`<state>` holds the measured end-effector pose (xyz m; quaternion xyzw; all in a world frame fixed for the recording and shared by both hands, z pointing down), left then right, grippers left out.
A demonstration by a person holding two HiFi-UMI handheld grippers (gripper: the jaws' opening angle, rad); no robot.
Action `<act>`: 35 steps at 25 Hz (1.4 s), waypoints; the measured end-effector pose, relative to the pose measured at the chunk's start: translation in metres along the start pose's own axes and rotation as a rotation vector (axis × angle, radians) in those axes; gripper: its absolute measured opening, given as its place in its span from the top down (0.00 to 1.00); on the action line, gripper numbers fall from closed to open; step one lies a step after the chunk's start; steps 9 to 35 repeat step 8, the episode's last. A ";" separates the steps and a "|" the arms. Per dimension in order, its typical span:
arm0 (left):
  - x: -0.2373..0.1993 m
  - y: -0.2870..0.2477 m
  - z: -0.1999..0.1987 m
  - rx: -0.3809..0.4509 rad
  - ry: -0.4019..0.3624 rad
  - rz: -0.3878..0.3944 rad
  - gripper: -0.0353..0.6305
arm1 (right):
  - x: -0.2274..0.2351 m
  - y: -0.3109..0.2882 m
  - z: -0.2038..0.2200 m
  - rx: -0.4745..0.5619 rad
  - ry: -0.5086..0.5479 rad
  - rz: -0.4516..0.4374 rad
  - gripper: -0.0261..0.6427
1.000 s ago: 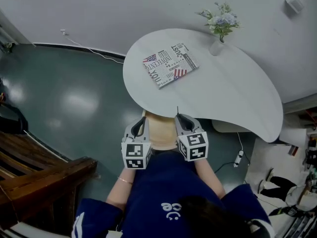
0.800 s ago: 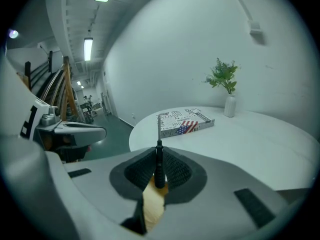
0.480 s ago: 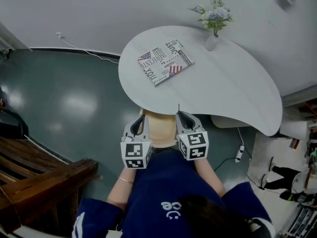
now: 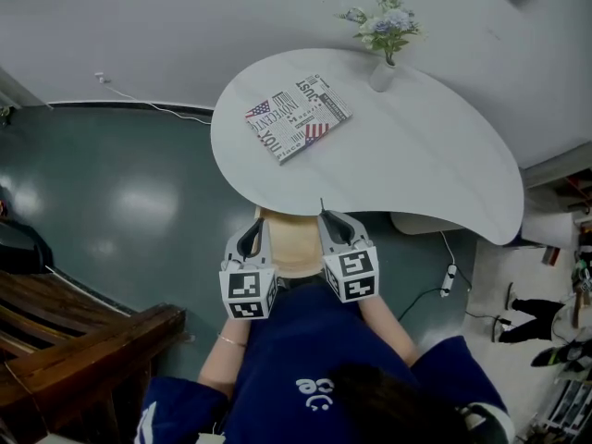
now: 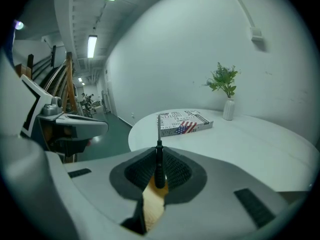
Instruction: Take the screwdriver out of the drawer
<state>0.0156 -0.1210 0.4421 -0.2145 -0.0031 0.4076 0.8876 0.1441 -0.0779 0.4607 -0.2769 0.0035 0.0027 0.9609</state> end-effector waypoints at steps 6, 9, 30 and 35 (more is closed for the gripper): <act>0.000 -0.001 0.003 -0.005 -0.001 0.001 0.94 | 0.000 -0.001 0.002 -0.001 -0.001 -0.004 0.89; 0.000 -0.002 0.004 -0.007 -0.001 0.003 0.94 | 0.001 -0.001 0.003 0.000 0.000 -0.004 0.89; 0.000 -0.002 0.004 -0.007 -0.001 0.003 0.94 | 0.001 -0.001 0.003 0.000 0.000 -0.004 0.89; 0.000 -0.002 0.004 -0.007 -0.001 0.003 0.94 | 0.001 -0.001 0.003 0.000 0.000 -0.004 0.89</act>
Point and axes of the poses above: the fingertips, and each gripper's own axes: y backward along the fingers, x to its right, z out of its underside, the point moved 1 cm from there along y, backward along the fingers, and after that the axes turned 5 degrees about z, right-handed, at the moved point
